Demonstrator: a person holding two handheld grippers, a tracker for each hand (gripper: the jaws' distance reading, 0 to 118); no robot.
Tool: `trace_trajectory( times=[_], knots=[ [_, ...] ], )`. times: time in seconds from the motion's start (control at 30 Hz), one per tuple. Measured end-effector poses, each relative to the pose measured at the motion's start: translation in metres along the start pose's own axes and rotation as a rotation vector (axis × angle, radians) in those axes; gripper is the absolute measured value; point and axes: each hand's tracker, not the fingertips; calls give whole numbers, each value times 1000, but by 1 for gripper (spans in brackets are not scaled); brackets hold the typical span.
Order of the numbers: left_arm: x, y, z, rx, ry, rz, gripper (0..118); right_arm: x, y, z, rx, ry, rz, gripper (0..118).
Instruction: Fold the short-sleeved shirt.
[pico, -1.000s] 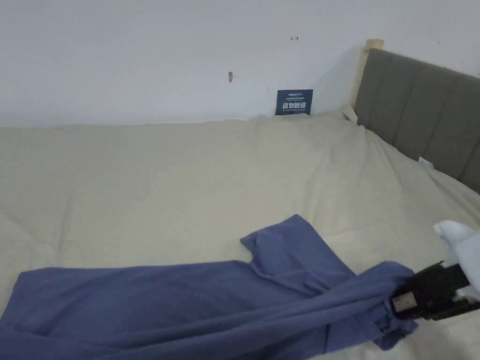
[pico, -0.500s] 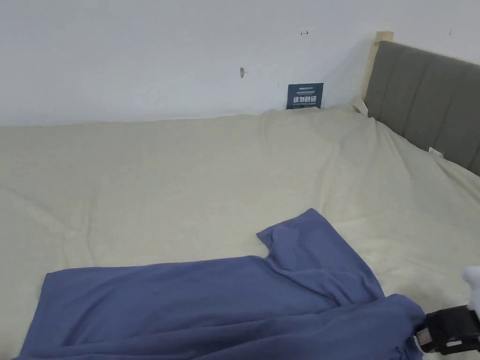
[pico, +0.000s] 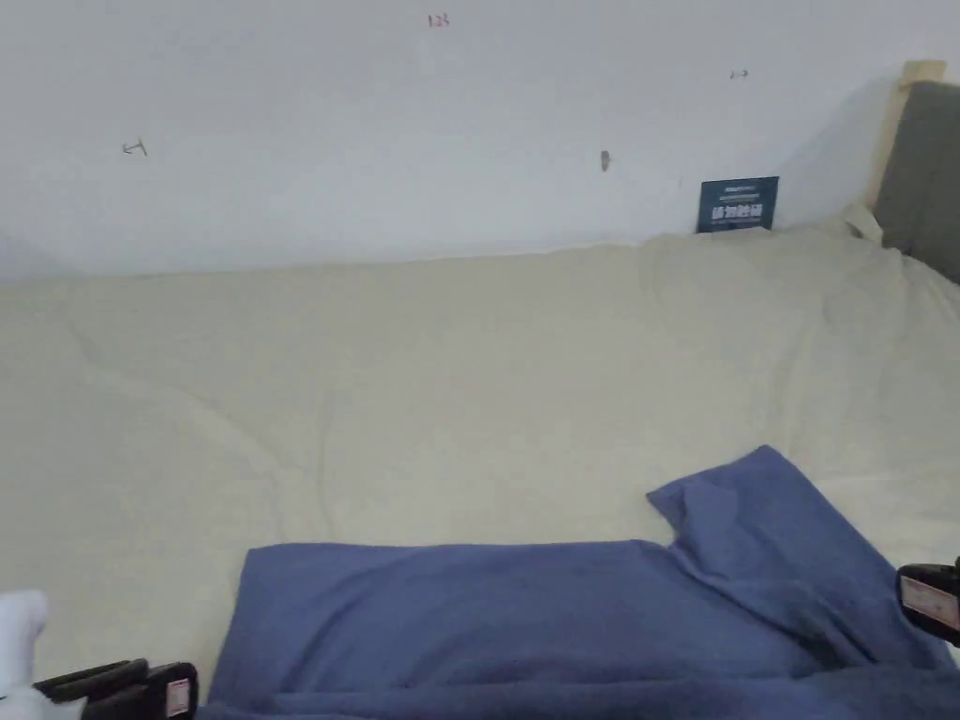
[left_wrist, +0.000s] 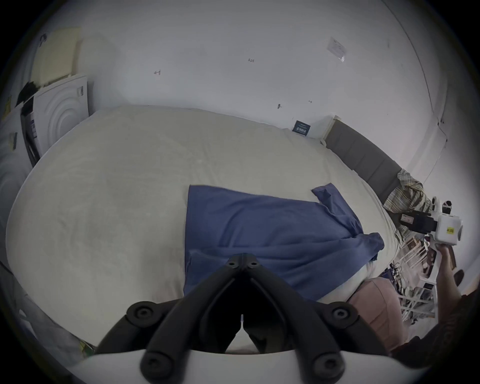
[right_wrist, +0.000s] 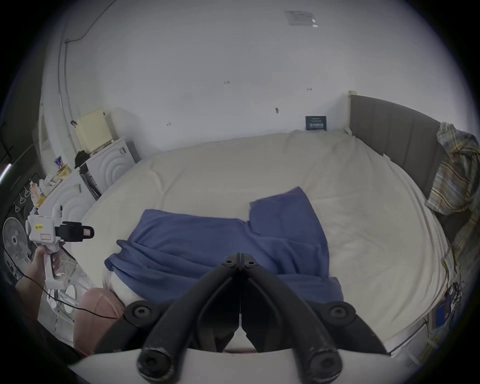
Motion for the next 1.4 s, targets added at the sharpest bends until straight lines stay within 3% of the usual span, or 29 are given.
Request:
trace_trajectory(
  times=[0.1, 0.17, 0.27, 0.3, 0.37, 0.4, 0.43, 0.47, 0.5, 0.67, 0.77, 0.8, 0.87, 0.9, 0.93, 0.97, 1.07, 1.13, 1.23, 1.33, 1.37, 1.4],
  knots=[
    [-3, 40, -36, -14, 60, -31, 0, -10, -14, -12, 30, -30, 8, 0],
    [-11, 81, -75, -121, 107, -2, 0, -14, -13, -17, 38, -35, 31, 0],
    [-30, 122, -151, -386, -8, 5, 1, -16, -12, -30, 15, -69, 32, 0],
    [-40, 130, -172, -430, 19, -18, 1, -7, -13, -35, 4, -83, 22, 0],
    [-56, 134, -195, -465, 74, -4, 9, -5, -15, -44, -28, -86, 14, 0],
    [-62, 136, -208, -442, 83, 5, 35, -5, -16, -49, -37, -85, 13, 0],
    [-64, 138, -224, -443, 92, 6, 89, 6, -17, -57, -53, -87, 6, 0],
    [-67, 138, -236, -453, 105, 7, 118, 6, -17, -61, -62, -94, 9, 0],
    [-72, 139, -240, -387, 118, 18, 116, 6, -18, -66, -72, -108, 20, 0],
    [-60, 122, -269, -506, 166, 66, 114, 21, -15, -84, -97, -141, -4, 0],
    [-84, 133, -298, -518, 192, -93, 113, 28, -14, -92, -117, -125, -54, 0],
    [-81, 135, -297, -506, 201, -127, 106, 28, -15, -94, -122, -124, -60, 0],
    [-59, 131, -278, -465, 215, -204, 79, 28, -16, -99, -128, -135, -54, 0],
    [-52, 130, -274, -453, 184, -234, 59, 27, -17, -100, -130, -141, -46, 0],
    [-48, 130, -273, -457, 167, -248, 27, 26, -17, -100, -130, -141, -44, 0],
    [-37, 125, -266, -475, 166, -218, 11, 27, -17, -101, -130, -135, -45, 0],
    [-21, 117, -264, -484, 160, -216, 6, 30, -10, -99, -93, -108, -78, 0],
    [-42, 128, -268, -457, 173, -231, 6, 40, 2, -102, -53, -67, -102, 0],
    [-47, 137, -261, -407, 147, -179, 5, 62, 34, -120, -66, -100, -102, 0],
    [-35, 144, -238, -352, 133, -172, 5, 101, 68, -152, -127, -112, -208, 0],
    [-35, 146, -233, -344, 129, -165, 5, 117, 82, -168, -150, -49, -244, 6],
    [-17, 132, -222, -339, 127, -158, 5, 126, 92, -183, -189, -98, -256, 31]
  ],
)
